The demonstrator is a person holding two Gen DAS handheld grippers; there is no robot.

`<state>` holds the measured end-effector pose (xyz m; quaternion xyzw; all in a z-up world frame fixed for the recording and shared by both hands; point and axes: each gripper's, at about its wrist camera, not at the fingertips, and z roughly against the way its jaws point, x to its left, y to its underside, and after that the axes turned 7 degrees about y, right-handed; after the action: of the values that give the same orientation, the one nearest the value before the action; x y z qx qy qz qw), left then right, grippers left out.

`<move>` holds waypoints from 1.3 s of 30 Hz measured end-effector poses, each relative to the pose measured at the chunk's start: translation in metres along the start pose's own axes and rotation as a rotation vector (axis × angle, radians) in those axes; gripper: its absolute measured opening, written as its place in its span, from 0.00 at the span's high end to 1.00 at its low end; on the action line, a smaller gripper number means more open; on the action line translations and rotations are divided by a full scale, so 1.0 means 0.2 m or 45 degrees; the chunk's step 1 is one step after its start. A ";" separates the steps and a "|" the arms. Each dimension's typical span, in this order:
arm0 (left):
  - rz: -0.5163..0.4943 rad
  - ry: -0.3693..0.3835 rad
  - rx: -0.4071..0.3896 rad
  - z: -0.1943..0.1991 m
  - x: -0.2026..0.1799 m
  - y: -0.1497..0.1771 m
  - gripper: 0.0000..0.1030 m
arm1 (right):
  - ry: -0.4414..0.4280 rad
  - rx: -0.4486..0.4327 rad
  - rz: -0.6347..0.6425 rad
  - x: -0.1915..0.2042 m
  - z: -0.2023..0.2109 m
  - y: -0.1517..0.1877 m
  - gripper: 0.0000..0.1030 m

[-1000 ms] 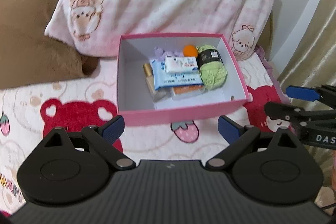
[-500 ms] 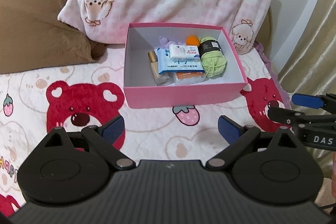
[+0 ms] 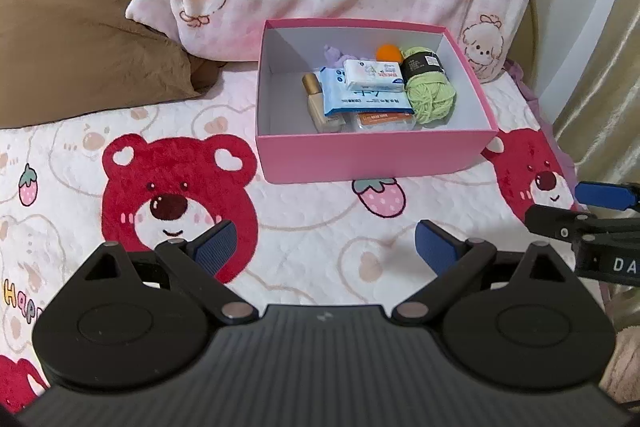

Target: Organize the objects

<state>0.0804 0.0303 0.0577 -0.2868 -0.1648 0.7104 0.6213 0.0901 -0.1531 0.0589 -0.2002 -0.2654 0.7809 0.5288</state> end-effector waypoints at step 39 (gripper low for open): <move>0.011 -0.111 0.119 -0.05 0.00 0.05 0.01 | 0.111 0.088 -0.099 -0.06 -0.01 0.06 0.12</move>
<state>0.0776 0.0263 0.0441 -0.2269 -0.1574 0.7317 0.6232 0.0869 -0.1681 0.0501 -0.2053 -0.2225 0.7591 0.5763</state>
